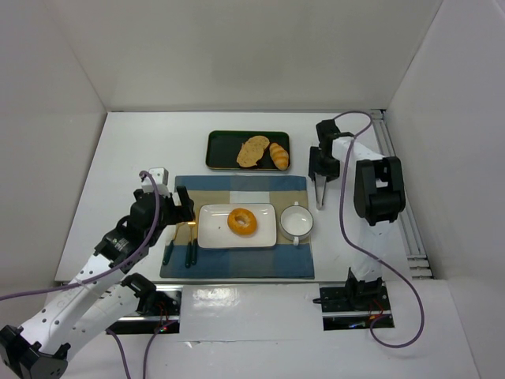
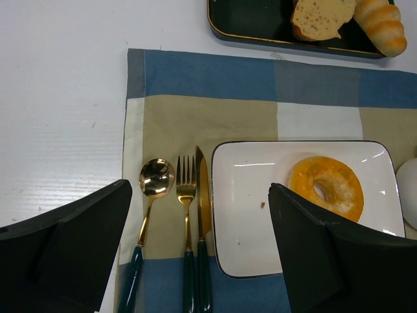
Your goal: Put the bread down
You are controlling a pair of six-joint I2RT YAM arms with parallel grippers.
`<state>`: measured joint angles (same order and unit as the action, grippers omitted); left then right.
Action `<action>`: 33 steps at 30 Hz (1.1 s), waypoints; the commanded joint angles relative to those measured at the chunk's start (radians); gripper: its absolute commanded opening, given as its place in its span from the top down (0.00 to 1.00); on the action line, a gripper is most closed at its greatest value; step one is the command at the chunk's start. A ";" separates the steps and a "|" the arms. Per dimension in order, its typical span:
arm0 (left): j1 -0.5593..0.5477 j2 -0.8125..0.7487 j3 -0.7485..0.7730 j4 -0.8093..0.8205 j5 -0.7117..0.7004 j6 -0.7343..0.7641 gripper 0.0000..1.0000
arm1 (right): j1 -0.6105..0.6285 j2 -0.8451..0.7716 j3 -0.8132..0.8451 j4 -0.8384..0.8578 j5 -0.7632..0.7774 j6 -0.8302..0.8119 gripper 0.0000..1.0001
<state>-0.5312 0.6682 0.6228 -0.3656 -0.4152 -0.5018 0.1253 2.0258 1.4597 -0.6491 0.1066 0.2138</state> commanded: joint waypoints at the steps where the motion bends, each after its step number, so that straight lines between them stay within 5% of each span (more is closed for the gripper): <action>1: 0.005 -0.002 0.037 0.033 -0.013 0.002 0.00 | -0.013 0.037 0.076 -0.030 0.038 -0.014 0.36; 4: 0.005 -0.002 0.037 0.024 -0.013 0.002 0.00 | -0.022 0.062 0.099 -0.040 0.060 -0.014 0.34; 14: 0.005 -0.002 0.055 -0.004 -0.022 0.002 0.00 | -0.023 0.065 0.111 -0.060 0.163 0.038 0.00; 23: 0.005 0.007 0.107 -0.042 -0.042 0.002 0.00 | 0.040 -0.215 0.120 0.028 0.228 0.070 0.00; 28: 0.005 0.039 0.172 -0.062 -0.077 0.055 0.00 | 0.063 -0.410 0.050 0.166 0.076 0.070 0.00; 33: 0.005 0.062 0.221 -0.082 -0.105 0.091 0.00 | 0.118 -0.530 0.027 0.134 0.027 0.090 0.00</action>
<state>-0.5316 0.7273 0.7959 -0.4423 -0.4850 -0.4580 0.2131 1.5330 1.5211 -0.5320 0.1753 0.2810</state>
